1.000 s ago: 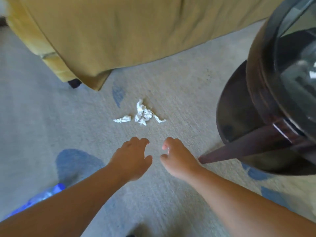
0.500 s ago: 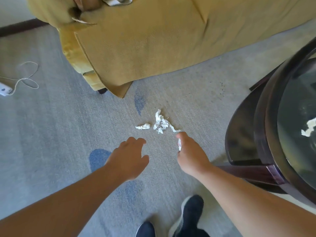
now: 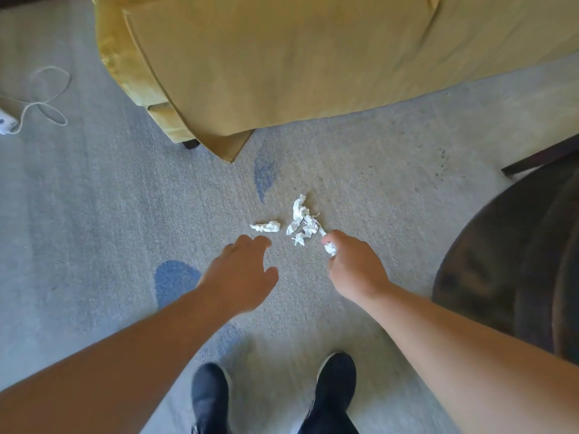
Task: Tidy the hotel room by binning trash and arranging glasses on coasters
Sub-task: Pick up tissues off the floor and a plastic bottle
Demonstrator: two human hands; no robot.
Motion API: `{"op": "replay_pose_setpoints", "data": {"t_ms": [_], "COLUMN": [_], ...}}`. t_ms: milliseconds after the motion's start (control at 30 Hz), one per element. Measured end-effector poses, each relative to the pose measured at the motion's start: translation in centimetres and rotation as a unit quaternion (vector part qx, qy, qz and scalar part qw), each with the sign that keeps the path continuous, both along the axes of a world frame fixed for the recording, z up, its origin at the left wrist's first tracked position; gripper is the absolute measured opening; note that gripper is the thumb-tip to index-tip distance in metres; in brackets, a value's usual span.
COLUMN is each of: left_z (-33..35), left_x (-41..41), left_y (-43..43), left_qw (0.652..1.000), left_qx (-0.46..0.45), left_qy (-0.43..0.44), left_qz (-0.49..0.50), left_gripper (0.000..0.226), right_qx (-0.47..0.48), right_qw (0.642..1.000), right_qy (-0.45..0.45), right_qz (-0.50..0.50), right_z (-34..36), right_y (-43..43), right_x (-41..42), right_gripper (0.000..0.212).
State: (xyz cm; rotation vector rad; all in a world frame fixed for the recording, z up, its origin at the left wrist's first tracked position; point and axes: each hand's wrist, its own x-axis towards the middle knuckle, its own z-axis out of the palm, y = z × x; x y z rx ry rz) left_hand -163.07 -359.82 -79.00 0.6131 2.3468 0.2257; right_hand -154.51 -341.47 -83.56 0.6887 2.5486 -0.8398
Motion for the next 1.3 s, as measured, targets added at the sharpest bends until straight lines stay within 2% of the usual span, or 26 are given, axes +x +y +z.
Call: {"op": "replay_pose_setpoints", "data": {"t_ms": [200,500,667,733,900,1000,1067,1233,1300], "left_z": [-8.8,-21.0,-25.4,-26.6,-28.5,-29.1,-29.3,-29.5,-29.6], "left_x": [-1.8,-5.9,-7.2,-7.7,-8.6,-9.0,-9.2,-9.5,-9.4], "left_y": [-0.3,-0.1,0.1,0.2,0.0,-0.6,-1.0,-1.5,-1.5], "left_qw": [1.000,0.999,0.998,0.998,0.996,0.996,0.996,0.996,0.996], "left_qx": [0.004,0.039,0.054,0.067,0.084,0.085,0.085,0.085,0.085], "left_qy": [-0.015,0.013,0.017,0.021,0.028,0.031,0.033,0.038,0.037], "left_qz": [-0.011,-0.007,-0.004,-0.002,-0.008,-0.016,-0.018,-0.017,-0.015], "left_gripper": [0.054,0.055,0.055,0.055,0.055,0.055,0.055,0.055,0.055], "right_qx": [0.030,0.065,0.072,0.076,0.073,0.076,0.106,0.146,0.136], "right_qw": [1.000,0.997,0.995,0.995,0.996,0.993,0.990,0.986,0.988], "right_qy": [-0.010,0.009,0.008,0.004,-0.023,-0.078,-0.074,-0.033,-0.037], "right_qz": [-0.004,-0.032,-0.070,-0.063,-0.047,-0.053,-0.065,-0.074,-0.068], "right_z": [-8.6,-20.5,-24.7,-26.4,-29.9,-31.3,-32.0,-32.5,-32.3], "right_y": [0.0,0.5,2.0,2.1,1.7,1.5,1.5,1.7,1.8], "right_x": [-1.5,-4.4,-6.0,-6.4,-7.3,-8.0,-8.4,-8.8,-8.5], "right_gripper": [0.040,0.039,0.019,0.028,0.090,0.113,0.108,0.046,0.035]}}
